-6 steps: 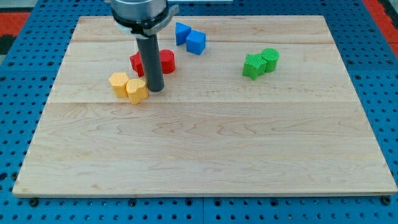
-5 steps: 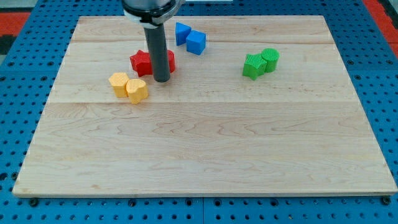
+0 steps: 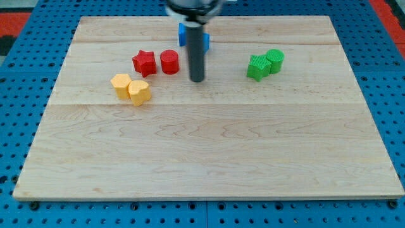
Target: Separate the green circle and the green star
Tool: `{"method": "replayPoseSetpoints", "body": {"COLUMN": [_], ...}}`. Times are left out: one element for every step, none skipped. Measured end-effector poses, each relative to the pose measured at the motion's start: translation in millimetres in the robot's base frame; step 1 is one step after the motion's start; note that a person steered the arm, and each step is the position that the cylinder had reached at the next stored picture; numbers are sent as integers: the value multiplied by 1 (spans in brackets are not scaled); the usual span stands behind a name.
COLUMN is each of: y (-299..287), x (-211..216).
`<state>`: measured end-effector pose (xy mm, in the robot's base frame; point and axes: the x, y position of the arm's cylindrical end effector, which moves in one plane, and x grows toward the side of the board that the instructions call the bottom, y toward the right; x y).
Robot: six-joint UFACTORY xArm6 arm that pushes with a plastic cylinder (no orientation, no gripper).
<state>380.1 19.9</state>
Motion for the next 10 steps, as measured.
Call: {"method": "replayPoseSetpoints", "body": {"y": [99, 172, 178, 229, 203, 142, 162, 169, 146, 69], "x": [5, -5, -46, -58, -63, -38, -46, -74, -89, -82]}}
